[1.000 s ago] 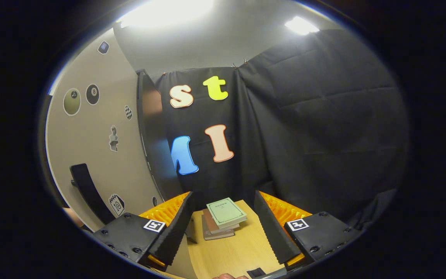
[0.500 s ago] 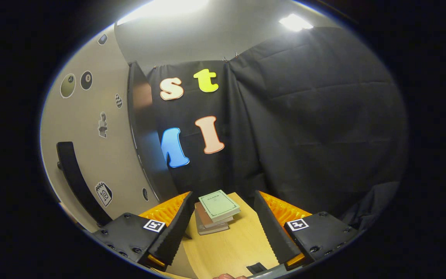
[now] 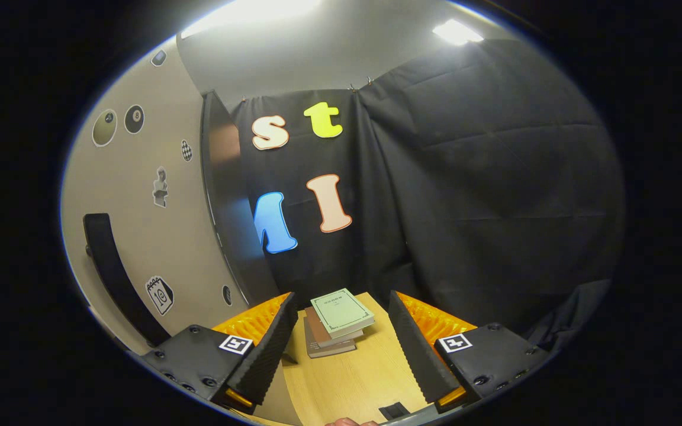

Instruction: Open the cabinet door with the right hand, grasp the bottle in the cabinet with the left hand and place it on the coaster, then close the cabinet door with the right hand.

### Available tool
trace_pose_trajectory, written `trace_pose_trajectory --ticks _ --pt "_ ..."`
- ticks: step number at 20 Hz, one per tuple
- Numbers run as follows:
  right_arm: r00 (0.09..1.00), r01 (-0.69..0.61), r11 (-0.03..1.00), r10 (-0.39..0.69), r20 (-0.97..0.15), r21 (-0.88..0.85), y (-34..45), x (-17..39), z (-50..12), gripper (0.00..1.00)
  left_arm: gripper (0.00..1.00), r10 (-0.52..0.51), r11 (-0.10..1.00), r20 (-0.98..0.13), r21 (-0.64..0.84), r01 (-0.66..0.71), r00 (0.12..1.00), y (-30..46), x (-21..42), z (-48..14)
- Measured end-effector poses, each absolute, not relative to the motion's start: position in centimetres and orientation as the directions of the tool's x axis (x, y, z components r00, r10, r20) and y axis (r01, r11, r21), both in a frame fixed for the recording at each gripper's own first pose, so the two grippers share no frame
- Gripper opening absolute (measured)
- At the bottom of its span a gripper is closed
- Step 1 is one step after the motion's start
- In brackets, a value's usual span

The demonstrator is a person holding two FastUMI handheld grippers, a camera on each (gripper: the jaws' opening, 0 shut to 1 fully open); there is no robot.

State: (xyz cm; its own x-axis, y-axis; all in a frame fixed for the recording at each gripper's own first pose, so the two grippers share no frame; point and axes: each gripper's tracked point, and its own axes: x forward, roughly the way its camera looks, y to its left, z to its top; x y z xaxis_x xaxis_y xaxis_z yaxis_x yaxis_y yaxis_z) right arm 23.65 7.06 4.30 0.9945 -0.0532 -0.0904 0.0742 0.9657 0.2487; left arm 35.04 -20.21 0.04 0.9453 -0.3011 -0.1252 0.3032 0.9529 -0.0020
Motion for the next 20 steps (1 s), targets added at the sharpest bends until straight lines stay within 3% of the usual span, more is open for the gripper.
trace_pose_trajectory --ticks 2,6,11,17,18,20 --pt "0.996 0.042 0.971 -0.023 -0.083 0.236 7.0 24.1 4.4 0.98 0.81 -0.291 0.955 -0.12 0.014 0.295 0.949 -19.6 32.4 0.4" --pt "0.998 -0.025 0.976 0.038 -0.058 0.217 6.5 25.4 5.5 0.98 0.76 -0.264 0.959 -0.103 0.076 0.272 0.959 -18.6 26.1 0.7" --pt "0.99 -0.119 0.965 0.135 -0.052 0.232 7.5 26.9 5.5 0.98 0.76 -0.151 0.979 -0.097 0.123 0.162 0.984 -15.4 18.2 -0.7" --pt "0.975 -0.189 0.946 0.213 -0.067 0.263 9.5 27.6 4.3 0.98 0.82 0.014 0.987 -0.134 0.162 0.008 0.991 -8.6 11.0 -8.3" --pt "0.973 -0.188 0.942 0.217 -0.078 0.278 9.8 27.5 4.1 0.98 0.76 0.031 0.987 -0.142 0.164 -0.008 0.989 -7.5 10.1 -9.9" --pt "0.969 -0.18 0.931 0.223 -0.105 0.317 10.3 27.5 3.6 0.98 0.82 0.052 0.99 -0.177 0.14 -0.028 0.983 -5.7 8.1 -13.5"
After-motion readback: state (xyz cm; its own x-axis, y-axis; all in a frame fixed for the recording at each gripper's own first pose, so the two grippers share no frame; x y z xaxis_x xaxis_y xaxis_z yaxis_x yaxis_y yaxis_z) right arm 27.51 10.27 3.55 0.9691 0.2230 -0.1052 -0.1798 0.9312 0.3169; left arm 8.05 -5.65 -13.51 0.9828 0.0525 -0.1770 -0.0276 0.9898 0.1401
